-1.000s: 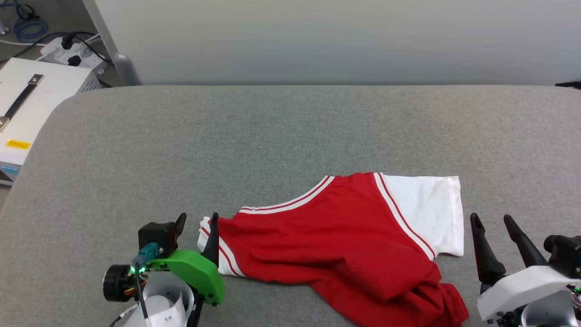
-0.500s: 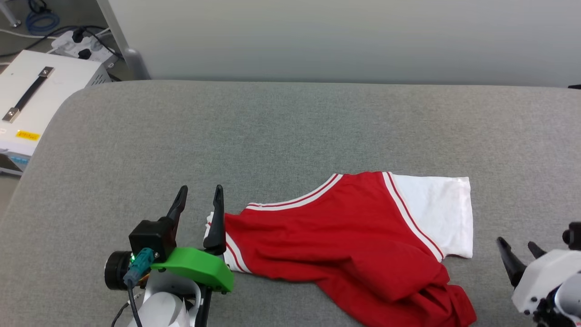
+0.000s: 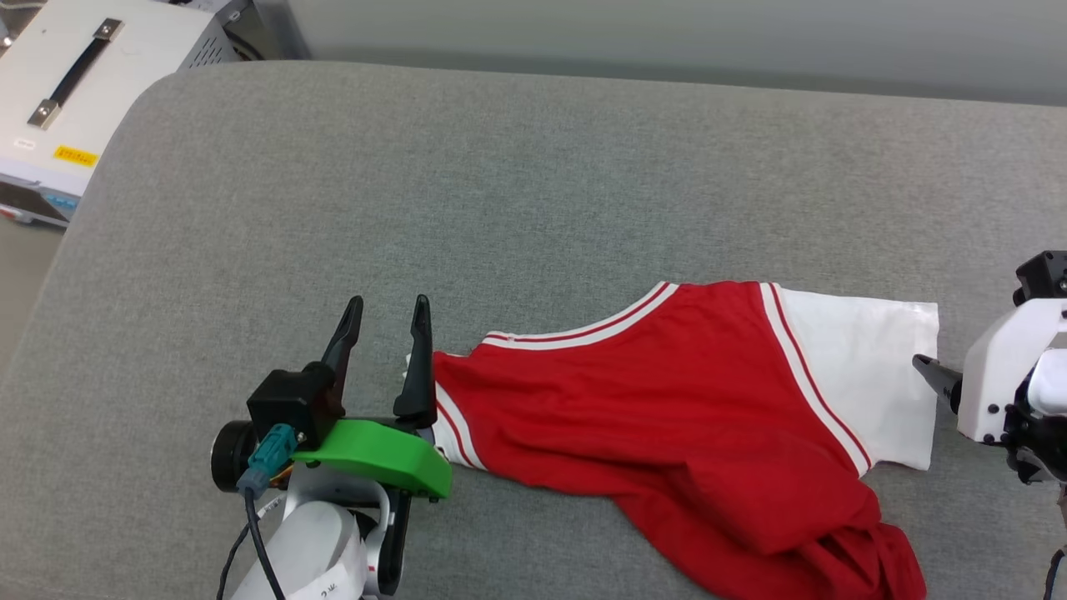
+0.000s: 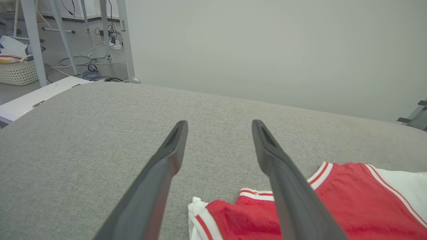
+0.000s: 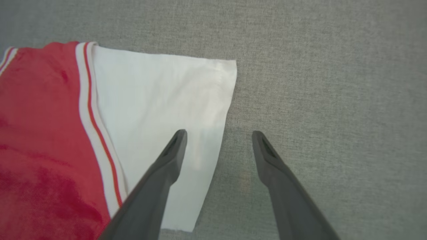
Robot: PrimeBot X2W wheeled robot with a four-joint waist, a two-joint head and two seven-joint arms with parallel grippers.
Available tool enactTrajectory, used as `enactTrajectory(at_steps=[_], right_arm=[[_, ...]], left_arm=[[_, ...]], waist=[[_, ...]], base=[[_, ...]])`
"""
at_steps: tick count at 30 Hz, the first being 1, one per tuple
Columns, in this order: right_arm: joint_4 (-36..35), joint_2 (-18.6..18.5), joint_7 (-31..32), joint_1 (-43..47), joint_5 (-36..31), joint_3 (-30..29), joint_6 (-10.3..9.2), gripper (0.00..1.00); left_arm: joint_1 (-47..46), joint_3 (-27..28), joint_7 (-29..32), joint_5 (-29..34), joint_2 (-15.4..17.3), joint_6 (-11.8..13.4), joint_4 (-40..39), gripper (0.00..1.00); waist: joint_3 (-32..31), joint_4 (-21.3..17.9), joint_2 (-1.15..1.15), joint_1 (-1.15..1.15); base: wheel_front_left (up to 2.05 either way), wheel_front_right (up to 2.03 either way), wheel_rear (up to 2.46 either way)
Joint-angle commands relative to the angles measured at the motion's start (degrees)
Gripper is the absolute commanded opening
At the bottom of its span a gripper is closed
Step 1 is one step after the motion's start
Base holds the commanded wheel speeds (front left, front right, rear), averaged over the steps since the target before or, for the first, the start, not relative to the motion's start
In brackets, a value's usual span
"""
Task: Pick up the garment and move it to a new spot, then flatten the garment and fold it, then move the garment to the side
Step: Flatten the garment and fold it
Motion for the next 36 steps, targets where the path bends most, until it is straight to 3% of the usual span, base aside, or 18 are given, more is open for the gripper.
enactTrajectory(at_steps=[1,13,14,15,16,22,28,36], right_arm=[[1.5,-0.6,0.0,-1.7,0.2,0.8,-0.02,1.00],[13.8,-0.6,3.0,-4.8,4.2,10.6,-0.02,1.00],[14.3,-0.5,3.5,-4.7,4.6,11.4,-0.02,0.67],[14.6,-0.4,3.6,-4.7,5.1,11.7,-0.02,0.41],[14.8,-0.4,3.4,-4.7,5.6,11.8,-0.02,0.00],[14.4,-1.7,-2.2,-6.4,5.4,8.2,-0.02,0.00],[12.0,-3.3,-5.9,-5.0,2.5,1.5,-0.02,0.00],[4.8,-2.7,-4.4,1.1,-1.2,-7.3,-0.02,0.00]], left_arm=[[-0.9,0.2,-0.6,0.5,-0.4,-0.4,0.2,1.00],[-1.5,1.1,-1.2,0.6,-1.7,-1.3,1.4,1.00],[-1.5,1.3,-1.2,0.6,-1.7,-1.5,1.6,1.00],[-1.5,1.4,-1.2,0.6,-1.6,-1.5,1.8,1.00],[-1.4,1.6,-1.2,0.6,-1.6,-1.6,2.0,1.00],[-0.5,3.1,-0.9,0.0,-0.4,-2.4,2.4,1.00],[0.4,5.1,3.2,-3.2,2.1,-3.2,2.9,1.00],[-1.9,4.5,14.1,-6.4,6.3,-5.9,2.2,1.00]], waist=[[2.1,1.7,0.00,0.00],[4.4,2.3,0.00,0.00],[4.4,2.3,0.00,0.00],[4.3,2.2,0.00,0.00],[4.2,2.1,0.00,0.00],[2.0,1.2,0.00,0.00],[-1.3,0.3,0.00,0.00],[-3.5,-1.5,0.00,0.00]], base=[[0.00,0.00,0.00],[0.00,0.00,0.00],[0.00,0.00,0.00],[0.00,0.00,0.00],[0.00,0.00,0.00],[0.00,0.00,0.00],[0.00,0.00,0.00],[0.00,0.00,0.00]])
